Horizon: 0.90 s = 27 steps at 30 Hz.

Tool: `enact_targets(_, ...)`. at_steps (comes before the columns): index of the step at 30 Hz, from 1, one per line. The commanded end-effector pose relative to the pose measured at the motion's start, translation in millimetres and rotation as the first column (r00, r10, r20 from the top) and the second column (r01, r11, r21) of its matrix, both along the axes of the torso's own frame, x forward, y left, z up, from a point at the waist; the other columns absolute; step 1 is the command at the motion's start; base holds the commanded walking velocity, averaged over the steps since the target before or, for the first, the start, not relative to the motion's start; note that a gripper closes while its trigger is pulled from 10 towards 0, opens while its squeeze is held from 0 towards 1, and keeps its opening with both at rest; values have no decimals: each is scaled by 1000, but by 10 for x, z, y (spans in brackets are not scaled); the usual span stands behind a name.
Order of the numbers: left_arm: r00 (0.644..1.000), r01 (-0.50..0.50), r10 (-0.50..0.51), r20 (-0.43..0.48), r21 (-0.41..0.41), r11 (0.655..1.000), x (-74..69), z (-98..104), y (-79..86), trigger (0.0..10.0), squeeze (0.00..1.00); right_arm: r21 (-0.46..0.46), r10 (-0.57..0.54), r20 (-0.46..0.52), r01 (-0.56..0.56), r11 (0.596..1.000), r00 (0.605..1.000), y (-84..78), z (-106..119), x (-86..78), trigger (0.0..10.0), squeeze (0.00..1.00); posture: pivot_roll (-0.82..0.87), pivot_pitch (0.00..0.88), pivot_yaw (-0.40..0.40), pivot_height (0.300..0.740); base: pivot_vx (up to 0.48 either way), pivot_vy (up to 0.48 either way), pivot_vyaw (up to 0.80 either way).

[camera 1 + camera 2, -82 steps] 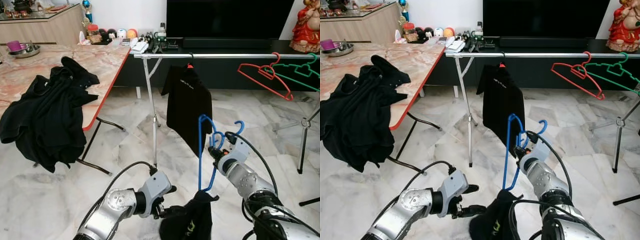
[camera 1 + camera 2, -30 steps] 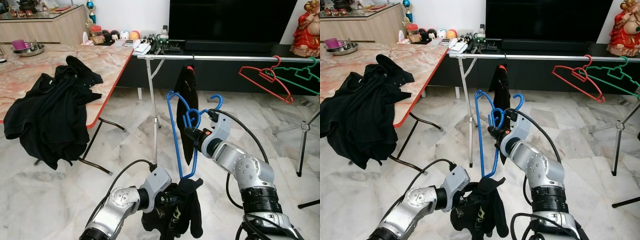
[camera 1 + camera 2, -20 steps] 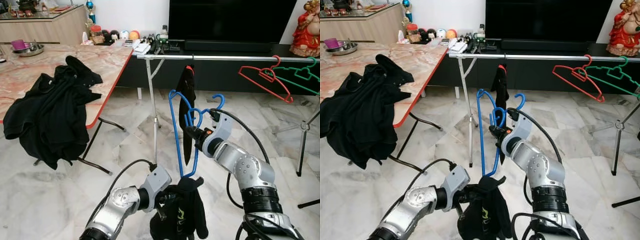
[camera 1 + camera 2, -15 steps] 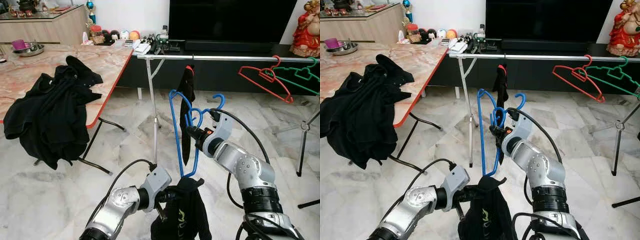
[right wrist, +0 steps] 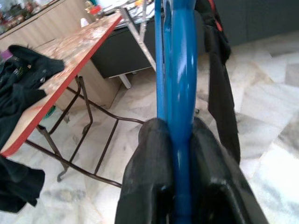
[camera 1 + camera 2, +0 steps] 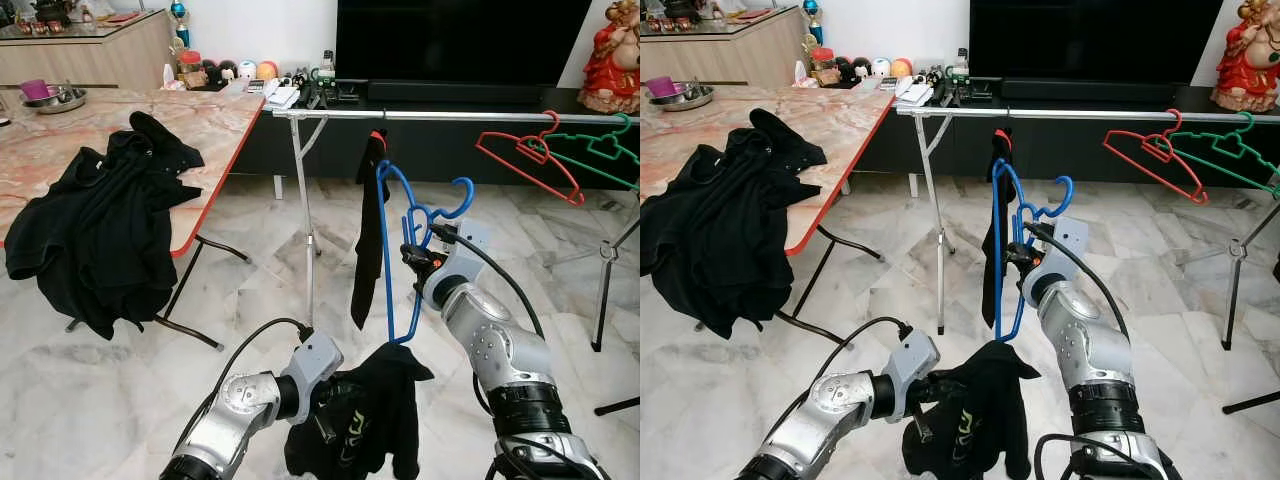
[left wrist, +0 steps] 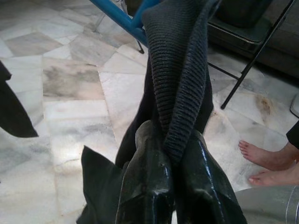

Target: Hang hanger

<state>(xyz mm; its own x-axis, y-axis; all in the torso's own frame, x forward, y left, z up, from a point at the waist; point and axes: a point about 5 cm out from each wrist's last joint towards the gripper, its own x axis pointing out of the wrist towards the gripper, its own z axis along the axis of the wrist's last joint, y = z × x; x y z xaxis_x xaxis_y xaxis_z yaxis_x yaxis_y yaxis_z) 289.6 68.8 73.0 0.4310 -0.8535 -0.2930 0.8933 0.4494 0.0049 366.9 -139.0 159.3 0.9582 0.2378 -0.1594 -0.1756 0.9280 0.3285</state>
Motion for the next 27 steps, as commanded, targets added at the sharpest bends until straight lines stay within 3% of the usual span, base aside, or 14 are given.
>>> enact_targets(1,1000,-7,7,0,-1,1000,8,12,40,0,0,-71,-9,95,16,997,995,-47,102,17,10000,0,17,54,-21,740,0,0,0)
enact_targets(4,1000,-5,5,-1,-8,1000,9,22,31,0,0,-156,-13,199,45,987,980,-62,130,14,10000,0,19,54,-22,740,0,0,0)
enact_targets(6,1000,-1,1,-3,-9,1000,6,21,28,0,0,-317,6,318,101,943,948,-88,150,-16,10000,0,22,55,-22,740,0,0,0)
enact_targets(11,1000,0,0,-4,-9,1000,1,20,26,0,0,-397,20,390,148,906,921,-124,76,-79,10000,0,23,57,-23,740,0,0,0)
enact_targets(16,1000,0,0,-6,-11,1000,-2,19,26,0,0,-488,86,363,111,866,928,-124,-123,-141,10000,0,21,59,-23,740,0,0,0)
enact_targets(18,1000,-1,1,-6,-13,1000,-3,21,18,0,0,-567,126,316,81,820,940,-135,-348,-203,10000,0,22,59,-23,740,0,0,0)
enact_targets(23,1000,-3,3,-5,-19,1000,2,31,11,0,0,-590,138,283,59,805,949,-163,-565,-281,10000,0,22,59,-22,740,0,0,0)
enact_targets(27,1000,-5,5,-8,-19,1000,-1,27,20,0,0,-608,162,174,-23,794,971,-172,-831,-389,10000,0,22,60,-20,740,0,0,0)
